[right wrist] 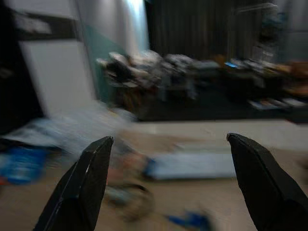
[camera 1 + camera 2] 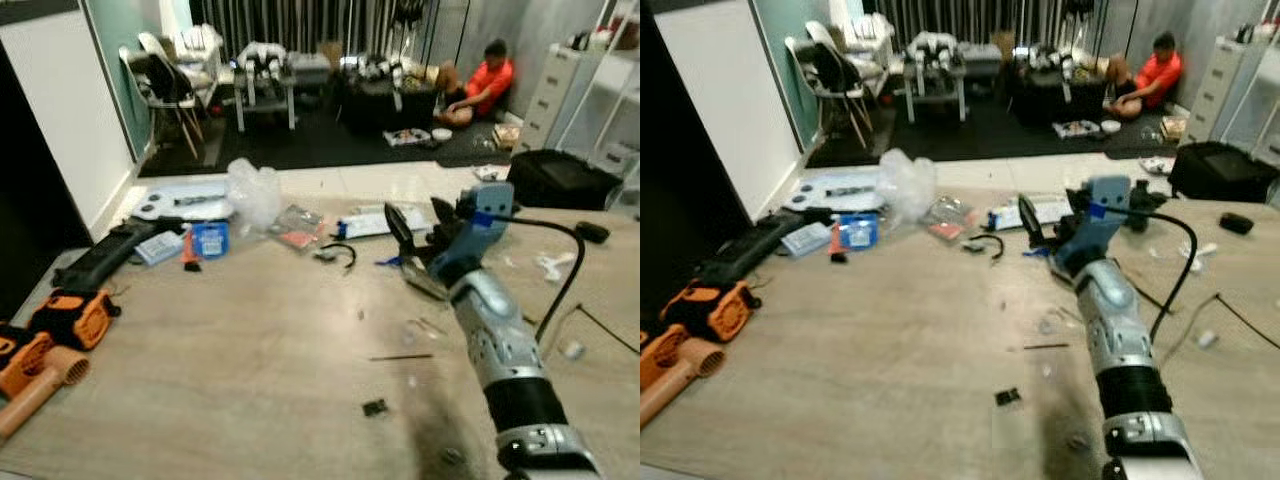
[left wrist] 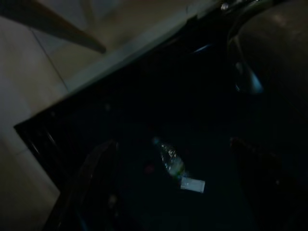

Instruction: Picking trash to rubbish bin

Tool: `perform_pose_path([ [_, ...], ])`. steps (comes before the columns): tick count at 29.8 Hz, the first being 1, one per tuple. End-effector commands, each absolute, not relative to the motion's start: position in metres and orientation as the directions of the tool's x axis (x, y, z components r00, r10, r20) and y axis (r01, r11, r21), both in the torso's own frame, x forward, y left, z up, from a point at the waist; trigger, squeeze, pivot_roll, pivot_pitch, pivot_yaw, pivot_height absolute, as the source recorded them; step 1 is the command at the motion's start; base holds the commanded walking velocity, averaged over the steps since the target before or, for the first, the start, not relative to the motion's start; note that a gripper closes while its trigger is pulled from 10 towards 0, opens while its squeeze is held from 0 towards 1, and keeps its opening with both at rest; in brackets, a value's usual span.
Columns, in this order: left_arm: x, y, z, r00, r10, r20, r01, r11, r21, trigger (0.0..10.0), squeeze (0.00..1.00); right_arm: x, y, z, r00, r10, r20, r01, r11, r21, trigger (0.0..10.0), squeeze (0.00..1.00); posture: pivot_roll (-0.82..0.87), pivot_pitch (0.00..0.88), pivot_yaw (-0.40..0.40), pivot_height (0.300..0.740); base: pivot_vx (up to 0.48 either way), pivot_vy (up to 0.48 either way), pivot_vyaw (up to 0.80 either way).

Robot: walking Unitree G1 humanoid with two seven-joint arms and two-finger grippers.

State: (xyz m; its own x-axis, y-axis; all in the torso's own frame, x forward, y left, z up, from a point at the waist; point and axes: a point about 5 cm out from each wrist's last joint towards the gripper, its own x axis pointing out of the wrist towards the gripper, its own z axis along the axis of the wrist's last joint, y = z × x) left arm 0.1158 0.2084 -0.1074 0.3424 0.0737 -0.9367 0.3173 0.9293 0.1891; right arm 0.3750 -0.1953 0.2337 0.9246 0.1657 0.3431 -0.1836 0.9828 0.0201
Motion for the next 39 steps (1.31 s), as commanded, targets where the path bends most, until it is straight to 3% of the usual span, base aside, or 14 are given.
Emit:
perform_pose_path([
  [1, 0.104, 0.213, -0.110, 0.314, 0.085, -0.946, 0.317, 0.929, 0.189, 10.0, 0.00, 0.377, -0.200, 0.230, 0.934, 0.136, 0.331, -0.150, 0.989, 0.015, 10.0, 0.00, -0.09, 0.143, 0.048, 0.740, 0.000, 0.000, 0.00],
  [5, 0.095, 0.215, -0.112, 0.298, 0.091, -0.950, 0.320, 0.928, 0.189, 10.0, 0.00, 0.381, -0.215, 0.227, 0.950, 0.081, 0.301, -0.083, 0.997, -0.004, 10.0, 0.00, -0.07, 0.176, 0.054, 0.740, 0.000, 0.000, 0.00],
  [6, 0.090, 0.217, -0.112, 0.291, 0.095, -0.952, 0.322, 0.927, 0.191, 10.0, 0.00, 0.383, -0.221, 0.226, 0.955, 0.066, 0.289, -0.069, 0.998, 0.000, 10.0, 0.10, -0.06, 0.191, 0.058, 0.740, 0.000, 0.000, 0.00],
  [7, 0.086, 0.218, -0.113, 0.285, 0.098, -0.954, 0.324, 0.927, 0.191, 10.0, 0.00, 0.384, -0.226, 0.226, 0.958, 0.054, 0.283, -0.057, 0.998, 0.005, 10.0, 0.31, -0.05, 0.202, 0.060, 0.740, 0.000, 0.000, 0.00],
  [8, 0.084, 0.219, -0.113, 0.281, 0.099, -0.954, 0.324, 0.926, 0.192, 10.0, 0.00, 0.384, -0.229, 0.226, 0.959, 0.046, 0.279, -0.050, 0.999, 0.008, 10.0, 0.31, -0.05, 0.202, 0.060, 0.740, 0.000, 0.000, 0.00],
  [9, 0.081, 0.221, -0.113, 0.277, 0.103, -0.955, 0.324, 0.926, 0.194, 10.0, 0.00, 0.386, -0.232, 0.226, 0.962, 0.043, 0.271, -0.048, 0.999, 0.011, 10.0, 1.00, -0.04, 0.216, 0.065, 0.740, 0.000, 0.000, 0.00],
  [18, 0.051, 0.245, -0.112, 0.259, 0.166, -0.952, 0.280, 0.930, 0.238, 10.0, 0.00, 0.394, -0.239, 0.241, 0.957, 0.063, 0.283, -0.059, 0.998, -0.026, 10.0, 1.00, 0.06, 0.310, 0.087, 0.740, 0.000, 0.000, 0.00],
  [19, 0.047, 0.249, -0.111, 0.257, 0.178, -0.950, 0.273, 0.930, 0.248, 10.0, 0.00, 0.395, -0.239, 0.244, 0.955, 0.079, 0.285, -0.071, 0.997, -0.037, 10.0, 0.78, 0.06, 0.314, 0.087, 0.740, 0.000, 0.000, 0.00],
  [20, 0.047, 0.249, -0.111, 0.257, 0.178, -0.950, 0.273, 0.930, 0.248, 10.0, 0.00, 0.395, -0.239, 0.244, 0.955, 0.079, 0.285, -0.071, 0.997, -0.037, 10.0, 0.78, 0.06, 0.314, 0.087, 0.740, 0.000, 0.000, 0.00],
  [21, 0.042, 0.252, -0.111, 0.254, 0.186, -0.949, 0.266, 0.930, 0.253, 10.0, 0.00, 0.395, -0.239, 0.247, 0.952, 0.094, 0.290, -0.084, 0.995, -0.049, 10.0, 0.00, 0.07, 0.331, 0.090, 0.740, 0.000, 0.000, 0.00],
  [31, 0.016, 0.263, -0.108, 0.242, 0.209, -0.948, 0.243, 0.932, 0.268, 10.0, 0.00, 0.399, -0.254, 0.266, 0.955, 0.065, 0.288, -0.039, 0.995, -0.093, 10.0, 0.00, 0.10, 0.385, 0.097, 0.740, 0.000, 0.000, 0.00],
  [39, 0.021, 0.260, -0.108, 0.270, 0.197, -0.942, 0.256, 0.929, 0.268, 10.0, 0.00, 0.403, -0.250, 0.243, 0.989, 0.079, 0.122, -0.075, 0.996, -0.038, 10.0, 0.00, 0.10, 0.399, 0.094, 0.740, 0.000, 0.000, 0.00],
])
